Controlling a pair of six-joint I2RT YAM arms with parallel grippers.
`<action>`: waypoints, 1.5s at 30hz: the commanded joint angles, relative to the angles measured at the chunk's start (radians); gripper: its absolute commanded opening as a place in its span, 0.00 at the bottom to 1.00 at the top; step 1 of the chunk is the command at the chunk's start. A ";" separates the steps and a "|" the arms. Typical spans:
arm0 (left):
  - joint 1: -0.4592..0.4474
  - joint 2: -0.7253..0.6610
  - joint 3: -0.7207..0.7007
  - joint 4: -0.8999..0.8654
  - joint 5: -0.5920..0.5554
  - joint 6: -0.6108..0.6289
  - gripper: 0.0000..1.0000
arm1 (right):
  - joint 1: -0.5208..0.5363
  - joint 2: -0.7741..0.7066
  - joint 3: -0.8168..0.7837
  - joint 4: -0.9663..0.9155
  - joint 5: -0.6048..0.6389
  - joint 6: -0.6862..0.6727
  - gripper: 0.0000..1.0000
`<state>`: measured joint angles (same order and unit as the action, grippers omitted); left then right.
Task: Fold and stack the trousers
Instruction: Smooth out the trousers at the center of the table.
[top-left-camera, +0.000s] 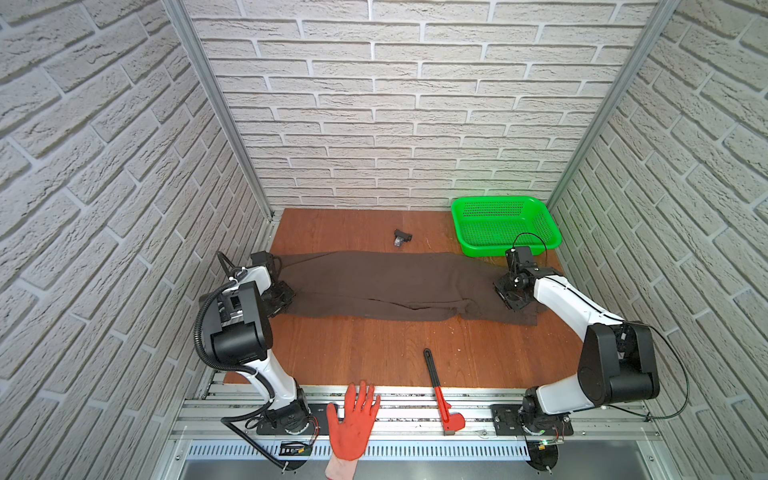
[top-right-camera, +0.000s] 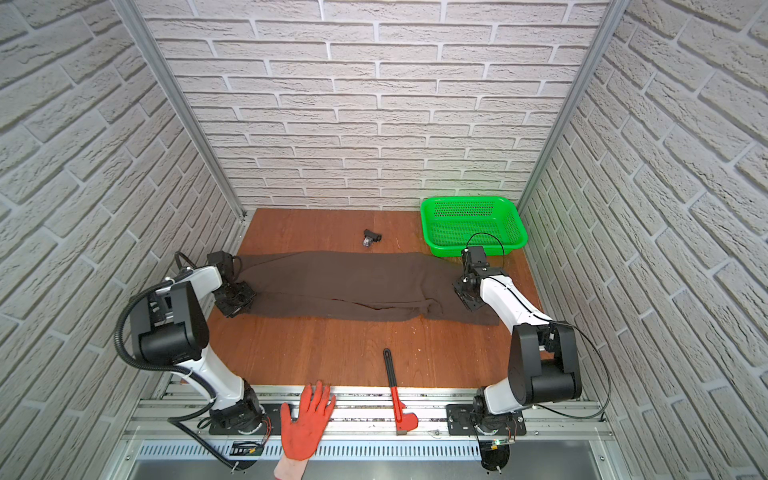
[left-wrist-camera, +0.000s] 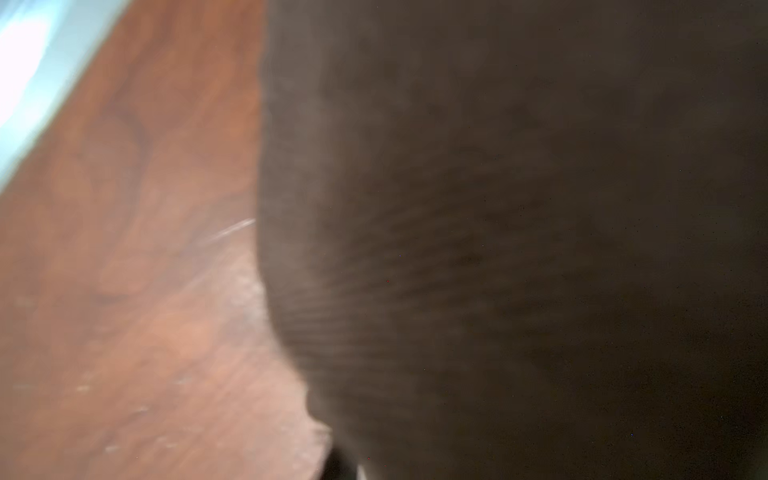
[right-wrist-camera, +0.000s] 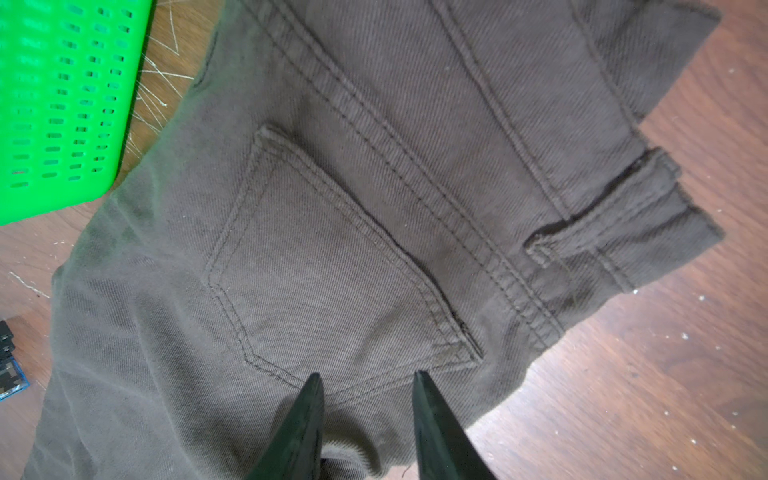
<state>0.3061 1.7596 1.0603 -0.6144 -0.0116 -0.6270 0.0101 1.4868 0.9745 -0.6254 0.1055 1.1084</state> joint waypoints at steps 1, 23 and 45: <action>-0.006 -0.002 -0.006 -0.016 -0.025 0.003 0.00 | -0.017 0.001 0.010 0.000 0.032 -0.017 0.38; 0.083 -0.098 0.047 0.013 -0.120 0.003 0.00 | -0.192 0.201 0.029 -0.020 0.210 -0.053 0.34; 0.099 -0.051 0.073 -0.059 -0.078 0.010 0.43 | -0.258 0.156 0.102 -0.030 0.123 -0.111 0.34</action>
<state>0.3939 1.7378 1.1069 -0.6407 -0.0853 -0.6205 -0.2432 1.7153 1.0554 -0.6483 0.2642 1.0256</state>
